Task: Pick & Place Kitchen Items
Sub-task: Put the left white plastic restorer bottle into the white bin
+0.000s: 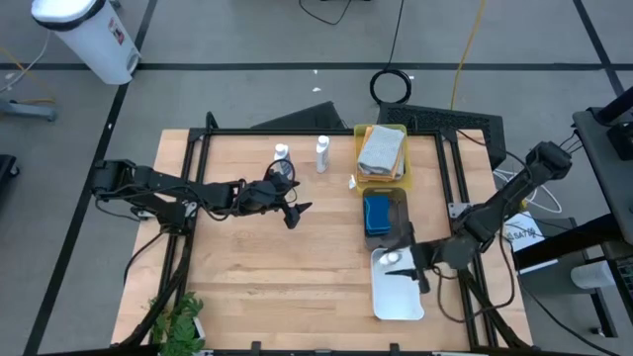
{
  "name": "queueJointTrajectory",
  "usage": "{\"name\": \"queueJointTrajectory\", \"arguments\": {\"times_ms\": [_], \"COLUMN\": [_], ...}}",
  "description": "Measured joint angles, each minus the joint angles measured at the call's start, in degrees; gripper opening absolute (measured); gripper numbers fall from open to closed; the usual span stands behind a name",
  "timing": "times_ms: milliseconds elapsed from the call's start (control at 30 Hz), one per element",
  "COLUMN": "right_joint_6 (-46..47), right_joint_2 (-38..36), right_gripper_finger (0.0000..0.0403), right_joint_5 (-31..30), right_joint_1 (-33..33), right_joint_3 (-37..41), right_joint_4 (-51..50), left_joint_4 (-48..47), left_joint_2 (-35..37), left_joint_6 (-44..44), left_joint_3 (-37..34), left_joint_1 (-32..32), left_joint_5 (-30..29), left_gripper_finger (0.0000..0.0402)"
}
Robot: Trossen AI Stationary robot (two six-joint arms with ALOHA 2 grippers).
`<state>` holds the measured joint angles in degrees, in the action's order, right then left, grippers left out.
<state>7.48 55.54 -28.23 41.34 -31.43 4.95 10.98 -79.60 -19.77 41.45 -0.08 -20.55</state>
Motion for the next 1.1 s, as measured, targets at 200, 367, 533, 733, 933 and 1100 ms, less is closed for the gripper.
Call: {"name": "queueJointTrajectory", "arguments": {"times_ms": [200,367,533,733,933,1100], "right_joint_6": [-7.2,-18.1,-23.7,-23.3,-23.2,-23.4], "right_joint_2": [-8.7,-15.5,-17.7,-16.6,-14.4,-13.8], "right_gripper_finger": [0.0256,0.0279,0.0282,0.0272,0.0264,0.0263], "right_joint_5": [-0.2,-7.4,-14.0,-13.8,-13.7,-13.7], "right_joint_1": [0.0,-0.1,-0.1,-0.1,-0.1,-0.1], "right_joint_3": [0.0,0.0,0.0,0.0,0.0,0.0], "right_joint_4": [0.5,5.5,12.1,10.9,10.1,10.1], "left_joint_4": [2.8,4.3,3.6,-5.9,-12.0,-5.5], "left_joint_2": [0.0,0.0,0.0,0.0,0.0,0.1], "left_joint_6": [0.0,-0.1,-1.8,-6.1,-11.0,-12.3], "left_joint_3": [0.0,0.0,0.0,0.0,-3.8,-10.5], "left_joint_1": [0.0,0.0,0.0,0.8,0.6,0.8], "left_joint_5": [0.0,0.0,0.3,-5.3,-17.2,-17.4], "left_gripper_finger": [0.0374,0.0371,0.0382,0.0377,0.034,0.0316]}}
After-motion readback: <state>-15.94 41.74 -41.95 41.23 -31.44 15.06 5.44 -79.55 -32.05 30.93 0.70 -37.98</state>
